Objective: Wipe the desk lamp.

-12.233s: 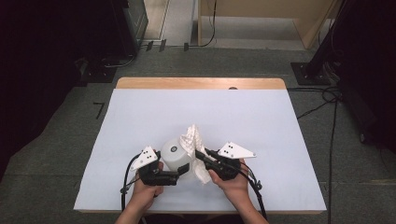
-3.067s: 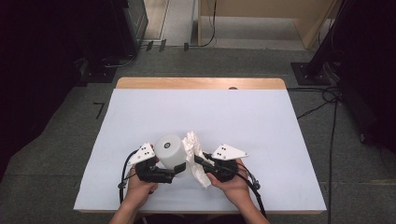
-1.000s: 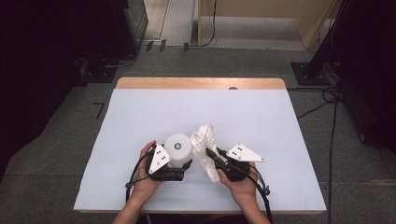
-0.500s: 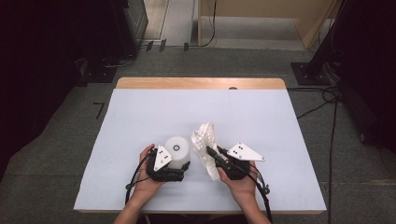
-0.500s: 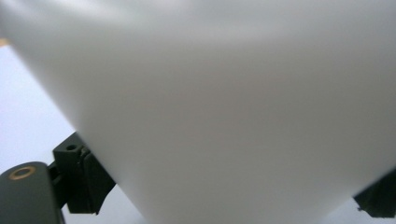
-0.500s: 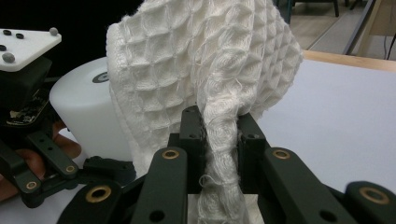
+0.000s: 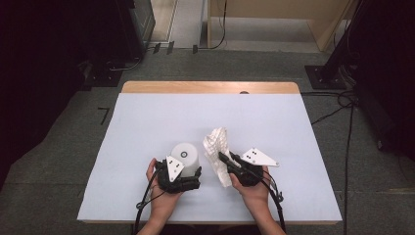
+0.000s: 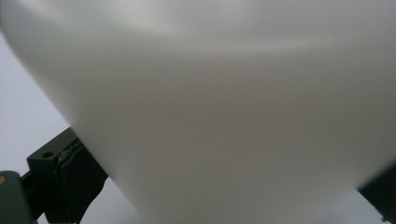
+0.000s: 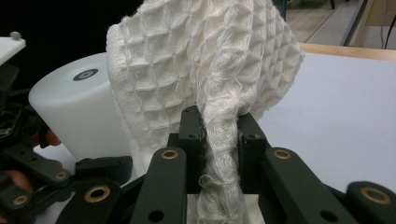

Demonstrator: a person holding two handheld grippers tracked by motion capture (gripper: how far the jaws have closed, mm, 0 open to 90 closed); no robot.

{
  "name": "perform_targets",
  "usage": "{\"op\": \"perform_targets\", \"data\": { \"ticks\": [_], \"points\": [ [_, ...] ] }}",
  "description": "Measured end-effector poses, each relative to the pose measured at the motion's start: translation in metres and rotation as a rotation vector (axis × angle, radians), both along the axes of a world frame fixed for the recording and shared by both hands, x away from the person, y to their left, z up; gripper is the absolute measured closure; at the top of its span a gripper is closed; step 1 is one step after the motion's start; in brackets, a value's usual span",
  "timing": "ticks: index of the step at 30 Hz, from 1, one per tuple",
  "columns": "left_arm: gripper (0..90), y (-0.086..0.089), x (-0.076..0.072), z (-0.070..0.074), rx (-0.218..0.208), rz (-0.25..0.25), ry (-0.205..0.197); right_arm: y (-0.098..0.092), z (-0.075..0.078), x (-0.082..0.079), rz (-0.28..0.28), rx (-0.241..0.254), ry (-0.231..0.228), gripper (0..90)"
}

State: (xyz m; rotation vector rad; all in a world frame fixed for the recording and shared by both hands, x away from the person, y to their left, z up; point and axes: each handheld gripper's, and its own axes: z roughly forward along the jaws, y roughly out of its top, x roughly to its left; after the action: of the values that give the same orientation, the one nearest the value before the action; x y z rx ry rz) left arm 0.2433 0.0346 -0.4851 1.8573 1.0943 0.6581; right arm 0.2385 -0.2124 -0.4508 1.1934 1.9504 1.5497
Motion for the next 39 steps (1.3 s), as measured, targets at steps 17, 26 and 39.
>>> {"op": "perform_targets", "data": {
  "ticks": [17,26,39],
  "points": [
    [8.3,0.028,0.009,0.023,-0.213,-0.296,0.038,0.003,0.006,-0.002,0.023,0.008,-0.005,76.9],
    [8.3,0.030,0.007,0.029,-0.241,-0.381,0.044,0.008,0.022,-0.010,0.072,0.026,-0.033,77.0],
    [8.3,0.024,0.004,0.028,-0.255,-0.448,0.091,0.025,0.018,-0.013,0.150,0.006,-0.078,77.0]
  ]
}}
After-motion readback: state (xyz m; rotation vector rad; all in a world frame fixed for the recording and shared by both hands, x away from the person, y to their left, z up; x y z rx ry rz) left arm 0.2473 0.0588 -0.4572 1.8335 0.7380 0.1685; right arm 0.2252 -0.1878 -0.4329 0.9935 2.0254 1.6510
